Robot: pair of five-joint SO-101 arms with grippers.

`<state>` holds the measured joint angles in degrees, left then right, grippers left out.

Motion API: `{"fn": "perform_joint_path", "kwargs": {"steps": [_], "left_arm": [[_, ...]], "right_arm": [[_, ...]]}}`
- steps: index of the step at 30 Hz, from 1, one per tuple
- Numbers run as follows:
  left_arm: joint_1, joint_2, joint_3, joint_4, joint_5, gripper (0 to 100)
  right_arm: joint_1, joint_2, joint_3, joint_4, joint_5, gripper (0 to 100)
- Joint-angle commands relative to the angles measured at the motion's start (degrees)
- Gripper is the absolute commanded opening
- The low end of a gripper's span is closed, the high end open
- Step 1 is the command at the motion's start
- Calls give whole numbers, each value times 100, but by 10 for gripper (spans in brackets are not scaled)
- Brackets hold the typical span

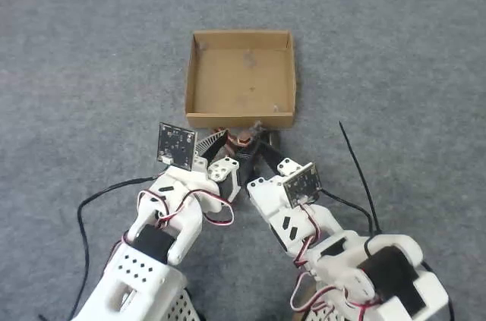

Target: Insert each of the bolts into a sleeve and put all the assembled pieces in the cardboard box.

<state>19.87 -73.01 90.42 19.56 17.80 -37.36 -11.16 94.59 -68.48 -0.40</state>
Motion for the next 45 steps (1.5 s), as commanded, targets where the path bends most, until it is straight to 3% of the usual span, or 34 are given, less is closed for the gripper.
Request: {"fn": "perform_joint_path", "kwargs": {"steps": [1,4,8,14,23,36,41,45], "left_arm": [[9,-176,-13,26,-18,210],[-53,-703,22,62,-18,209],[-62,-1653,4,738,0,207],[-659,-3191,-4,1538,-9,207],[-1908,-3147,-505,1767,-9,207],[-3455,-3156,-1508,4114,-62,207],[-3675,-3156,-1429,4668,-923,207],[-3684,-3156,-1226,4870,-1222,206]], "right_arm": [[84,-312,44,-22,-35,6],[84,-312,44,-22,-35,6],[84,-303,44,-22,-35,6],[84,-286,35,-22,-35,6],[92,-277,35,-22,-35,6],[92,-286,70,-22,-35,6],[92,-312,97,-40,-35,6],[92,-312,97,-40,-35,6]]}}
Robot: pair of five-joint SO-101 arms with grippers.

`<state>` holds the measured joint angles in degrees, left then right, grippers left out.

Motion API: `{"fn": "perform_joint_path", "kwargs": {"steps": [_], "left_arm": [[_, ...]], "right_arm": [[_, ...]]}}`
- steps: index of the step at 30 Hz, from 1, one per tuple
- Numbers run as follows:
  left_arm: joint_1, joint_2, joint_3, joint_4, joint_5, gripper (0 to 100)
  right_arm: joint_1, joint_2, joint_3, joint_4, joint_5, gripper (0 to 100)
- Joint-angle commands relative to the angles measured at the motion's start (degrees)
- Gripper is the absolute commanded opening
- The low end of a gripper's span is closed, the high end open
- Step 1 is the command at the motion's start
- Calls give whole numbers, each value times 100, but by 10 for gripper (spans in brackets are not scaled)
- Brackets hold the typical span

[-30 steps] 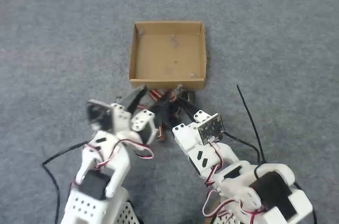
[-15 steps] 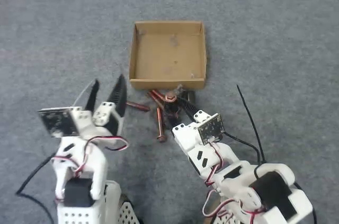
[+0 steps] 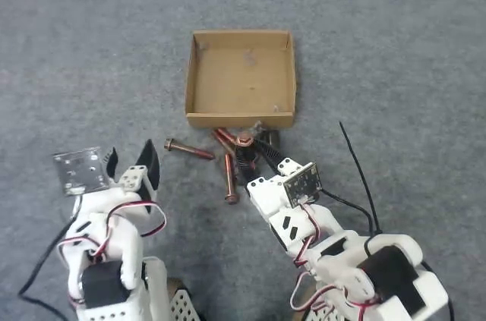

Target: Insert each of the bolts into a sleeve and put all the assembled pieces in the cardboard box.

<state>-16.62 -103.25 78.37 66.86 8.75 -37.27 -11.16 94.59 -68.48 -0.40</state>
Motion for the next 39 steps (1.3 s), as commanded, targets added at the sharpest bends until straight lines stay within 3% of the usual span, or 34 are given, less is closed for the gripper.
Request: {"fn": "perform_joint_path", "kwargs": {"steps": [1,17,22,36,39], "left_arm": [[-35,-132,92,132,-352,206],[-44,-132,1068,149,-413,201],[-35,-132,1068,149,-404,9],[-44,-123,1165,123,-413,9],[-334,-123,1182,105,-431,9]], "right_arm": [[84,-312,97,-40,-35,6],[84,-277,97,-40,-35,6],[356,-330,53,-75,-35,6],[470,-330,-97,-75,-35,6],[655,-330,-308,-66,-35,6]]}}
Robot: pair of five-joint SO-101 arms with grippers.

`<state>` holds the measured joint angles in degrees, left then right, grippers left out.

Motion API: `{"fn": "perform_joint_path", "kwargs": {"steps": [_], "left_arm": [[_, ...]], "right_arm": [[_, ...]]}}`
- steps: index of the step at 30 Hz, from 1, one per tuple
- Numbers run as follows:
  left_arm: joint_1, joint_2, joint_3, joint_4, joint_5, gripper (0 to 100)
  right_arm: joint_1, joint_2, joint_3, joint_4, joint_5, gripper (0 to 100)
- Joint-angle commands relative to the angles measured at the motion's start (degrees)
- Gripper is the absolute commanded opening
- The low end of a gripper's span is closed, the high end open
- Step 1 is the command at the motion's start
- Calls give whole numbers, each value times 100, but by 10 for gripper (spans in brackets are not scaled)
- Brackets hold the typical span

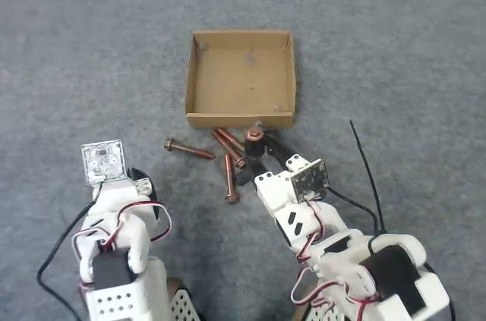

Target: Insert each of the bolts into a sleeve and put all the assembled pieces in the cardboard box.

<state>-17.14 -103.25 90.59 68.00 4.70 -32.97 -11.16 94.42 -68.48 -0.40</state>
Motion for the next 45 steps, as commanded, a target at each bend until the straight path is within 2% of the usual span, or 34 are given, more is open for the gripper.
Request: {"fn": "perform_joint_path", "kwargs": {"steps": [1,6,20,33,45], "left_arm": [[-325,-123,-13,-18,-26,9],[-352,-123,488,-457,-35,9],[-510,-123,593,-695,-44,11],[-510,-123,593,-695,-44,11],[-510,-123,593,-695,-44,11]], "right_arm": [[286,-330,-352,-48,-35,6],[356,-330,-642,-40,-35,6],[374,-268,-1855,145,-35,6],[919,-268,-4466,3204,-35,6],[954,101,-7024,6941,-35,6]]}}
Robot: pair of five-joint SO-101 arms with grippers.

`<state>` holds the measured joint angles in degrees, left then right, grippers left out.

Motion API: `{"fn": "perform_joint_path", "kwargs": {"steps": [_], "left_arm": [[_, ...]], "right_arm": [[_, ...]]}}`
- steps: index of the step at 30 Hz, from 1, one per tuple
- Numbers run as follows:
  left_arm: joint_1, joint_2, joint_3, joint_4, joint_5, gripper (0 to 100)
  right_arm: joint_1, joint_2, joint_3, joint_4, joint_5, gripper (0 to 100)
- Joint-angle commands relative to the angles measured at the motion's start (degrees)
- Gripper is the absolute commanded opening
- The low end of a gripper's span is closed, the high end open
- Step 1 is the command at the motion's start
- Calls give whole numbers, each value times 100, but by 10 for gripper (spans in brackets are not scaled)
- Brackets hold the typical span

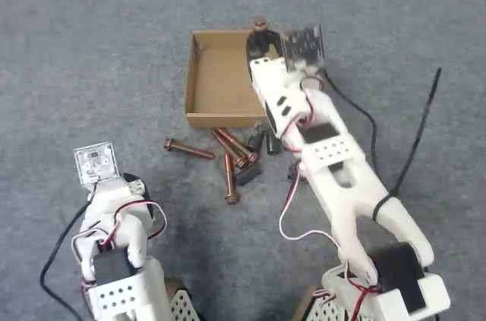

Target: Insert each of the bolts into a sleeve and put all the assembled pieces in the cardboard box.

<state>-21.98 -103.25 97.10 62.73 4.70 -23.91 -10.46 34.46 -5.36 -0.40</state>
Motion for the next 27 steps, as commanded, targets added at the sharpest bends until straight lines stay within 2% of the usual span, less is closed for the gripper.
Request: {"fn": "perform_joint_path", "kwargs": {"steps": [1,7,17,27], "left_arm": [[-26,-123,-57,-167,-44,11],[-26,-123,-57,-167,-44,11],[-26,-123,-57,-167,-44,11],[-26,-123,-57,-167,-44,11]], "right_arm": [[66,198,-1327,892,-35,6],[101,1429,-3244,2580,-35,6],[119,3512,-5820,4804,-70,6],[207,4796,-6980,5930,-62,6]]}}
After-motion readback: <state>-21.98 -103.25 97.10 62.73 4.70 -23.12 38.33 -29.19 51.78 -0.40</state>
